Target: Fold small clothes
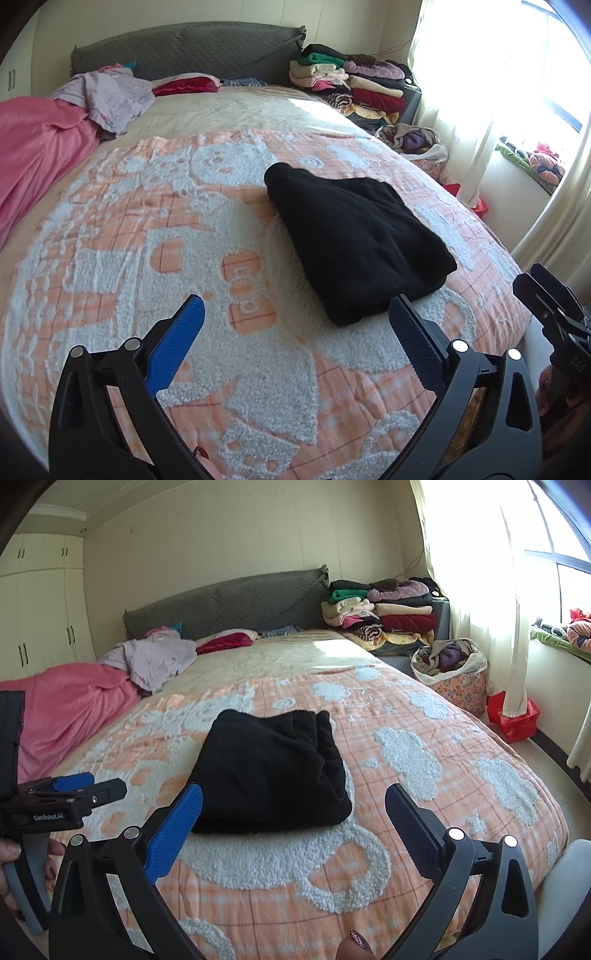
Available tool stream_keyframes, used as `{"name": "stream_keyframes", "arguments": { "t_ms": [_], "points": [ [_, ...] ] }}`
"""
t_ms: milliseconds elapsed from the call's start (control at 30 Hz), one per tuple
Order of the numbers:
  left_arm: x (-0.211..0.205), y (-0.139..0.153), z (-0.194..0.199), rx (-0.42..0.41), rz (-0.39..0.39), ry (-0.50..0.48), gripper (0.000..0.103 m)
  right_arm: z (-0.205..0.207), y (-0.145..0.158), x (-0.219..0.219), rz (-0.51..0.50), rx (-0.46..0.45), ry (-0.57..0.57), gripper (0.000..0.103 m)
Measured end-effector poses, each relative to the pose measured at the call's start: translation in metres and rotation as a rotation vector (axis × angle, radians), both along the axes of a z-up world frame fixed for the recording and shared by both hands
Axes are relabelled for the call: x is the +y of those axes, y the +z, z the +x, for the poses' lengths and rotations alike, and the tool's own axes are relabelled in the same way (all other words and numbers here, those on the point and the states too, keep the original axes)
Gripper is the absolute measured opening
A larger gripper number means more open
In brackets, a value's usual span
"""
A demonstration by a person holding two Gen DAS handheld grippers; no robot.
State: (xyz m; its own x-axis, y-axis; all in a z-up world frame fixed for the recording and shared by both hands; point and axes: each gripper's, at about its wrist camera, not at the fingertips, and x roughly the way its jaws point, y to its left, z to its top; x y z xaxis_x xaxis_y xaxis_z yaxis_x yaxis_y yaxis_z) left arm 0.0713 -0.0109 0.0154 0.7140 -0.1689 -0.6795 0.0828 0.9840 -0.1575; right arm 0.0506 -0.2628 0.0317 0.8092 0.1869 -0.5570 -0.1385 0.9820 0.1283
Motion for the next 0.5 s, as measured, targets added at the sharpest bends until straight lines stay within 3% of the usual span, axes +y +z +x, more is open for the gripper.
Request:
{"name": "stream_keyframes", "arguments": {
  "t_ms": [267,500],
  "points": [
    [0.007,-0.021,-0.005,0.036,0.009,0.029,0.094,-0.01,-0.024,0.01,-0.08,0.053,0.004,0.099],
    [0.009,-0.039,-0.01,0.06,0.02,0.039,0.094,-0.016,-0.039,0.013,-0.085,0.083,0.001,0.099]
  ]
}}
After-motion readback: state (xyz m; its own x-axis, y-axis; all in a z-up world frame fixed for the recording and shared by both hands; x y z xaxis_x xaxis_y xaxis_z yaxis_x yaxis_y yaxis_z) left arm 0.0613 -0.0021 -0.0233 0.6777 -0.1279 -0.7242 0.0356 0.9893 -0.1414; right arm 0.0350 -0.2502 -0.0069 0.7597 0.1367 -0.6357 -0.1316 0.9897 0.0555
